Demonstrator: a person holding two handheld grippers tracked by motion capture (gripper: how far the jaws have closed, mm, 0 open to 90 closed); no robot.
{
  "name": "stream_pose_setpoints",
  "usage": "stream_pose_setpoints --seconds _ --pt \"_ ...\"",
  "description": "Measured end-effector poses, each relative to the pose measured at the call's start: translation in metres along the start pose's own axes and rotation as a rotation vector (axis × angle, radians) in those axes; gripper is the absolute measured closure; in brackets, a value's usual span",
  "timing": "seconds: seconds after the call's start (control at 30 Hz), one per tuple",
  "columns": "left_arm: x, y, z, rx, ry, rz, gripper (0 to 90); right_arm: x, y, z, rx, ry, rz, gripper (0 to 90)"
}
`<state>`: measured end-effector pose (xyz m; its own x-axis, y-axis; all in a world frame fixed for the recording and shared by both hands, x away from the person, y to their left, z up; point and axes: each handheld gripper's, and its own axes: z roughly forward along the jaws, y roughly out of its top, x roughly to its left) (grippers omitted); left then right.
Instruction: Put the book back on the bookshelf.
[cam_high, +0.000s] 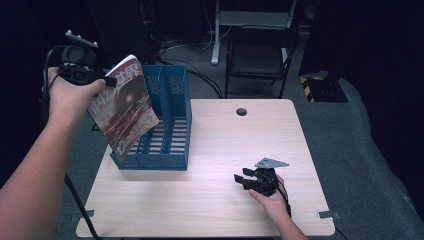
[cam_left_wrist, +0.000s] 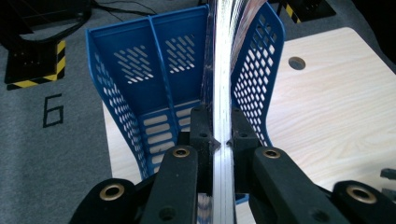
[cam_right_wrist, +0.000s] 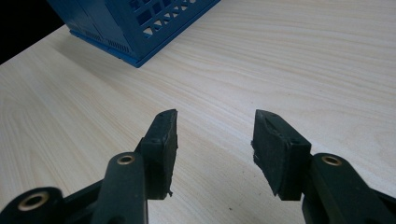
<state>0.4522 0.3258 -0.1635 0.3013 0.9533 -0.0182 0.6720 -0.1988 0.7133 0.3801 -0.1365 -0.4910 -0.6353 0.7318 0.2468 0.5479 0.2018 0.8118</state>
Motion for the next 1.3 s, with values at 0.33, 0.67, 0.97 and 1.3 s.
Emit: stream_pose_setpoints --seconds 0.33,0.67,0.97,1.3 --pt "0.004 0.008 0.011 -0.003 0.027 -0.031 83.7 0.000 0.000 -0.001 -0.004 0.003 0.002 50.0" --pt "0.002 0.013 0.027 -0.002 0.050 -0.062 83.7 -0.001 0.000 -0.001 -0.003 0.005 0.005 50.0" --pt "0.002 0.016 0.040 -0.013 0.065 -0.091 83.7 -0.001 0.001 -0.001 -0.004 0.008 0.003 50.0" --pt "0.007 0.016 0.054 -0.021 0.077 -0.140 83.7 -0.002 0.001 -0.002 -0.006 0.005 0.008 50.1"
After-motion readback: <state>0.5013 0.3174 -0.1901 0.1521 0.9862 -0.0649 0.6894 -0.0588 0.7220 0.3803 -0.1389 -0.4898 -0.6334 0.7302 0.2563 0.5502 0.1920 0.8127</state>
